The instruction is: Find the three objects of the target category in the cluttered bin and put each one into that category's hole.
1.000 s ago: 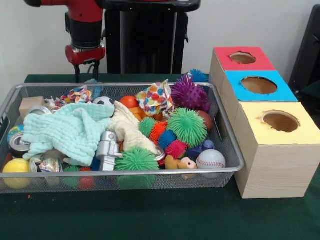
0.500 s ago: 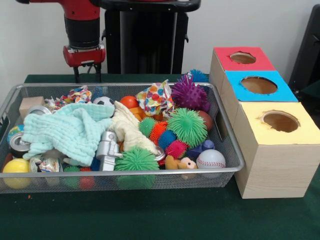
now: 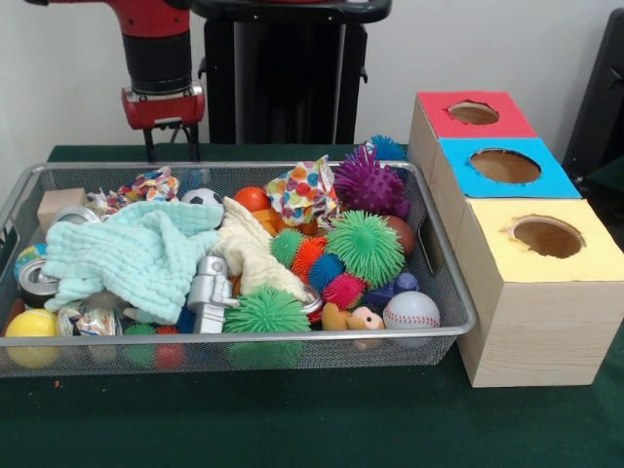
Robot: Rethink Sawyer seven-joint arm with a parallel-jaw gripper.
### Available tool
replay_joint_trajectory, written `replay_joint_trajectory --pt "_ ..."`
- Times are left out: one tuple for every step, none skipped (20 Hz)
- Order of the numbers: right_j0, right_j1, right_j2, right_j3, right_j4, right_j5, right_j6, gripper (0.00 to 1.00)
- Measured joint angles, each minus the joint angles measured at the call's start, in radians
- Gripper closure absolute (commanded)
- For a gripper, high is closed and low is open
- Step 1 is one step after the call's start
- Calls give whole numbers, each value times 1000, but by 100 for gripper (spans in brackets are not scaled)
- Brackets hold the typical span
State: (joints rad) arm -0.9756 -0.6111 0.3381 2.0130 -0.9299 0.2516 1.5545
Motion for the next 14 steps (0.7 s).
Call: replay_joint_trajectory --pt "3 1 -3 -1 2 0 0 0" --pt "9 2 -11 -3 5 0 0 0" --pt "11 2 -14 -4 5 0 0 0" --pt "14 2 -16 -4 6 0 0 0" --pt "15 2 -18 -5 8 -1 0 0" --pt "17 2 -20 -5 10 -1 0 0" --pt "17 2 -21 -5 13 -3 0 0" --pt "17 2 -21 -5 17 -3 0 0" --pt "17 1 -21 -5 21 -3 0 0" --pt "17 1 -21 -4 25 -3 0 0" --pt "17 1 -21 -4 30 -3 0 0" --pt "17 1 -21 -4 37 -3 0 0" --pt "17 1 -21 -4 41 -3 0 0" --pt "17 3 -21 -5 48 -4 0 0"
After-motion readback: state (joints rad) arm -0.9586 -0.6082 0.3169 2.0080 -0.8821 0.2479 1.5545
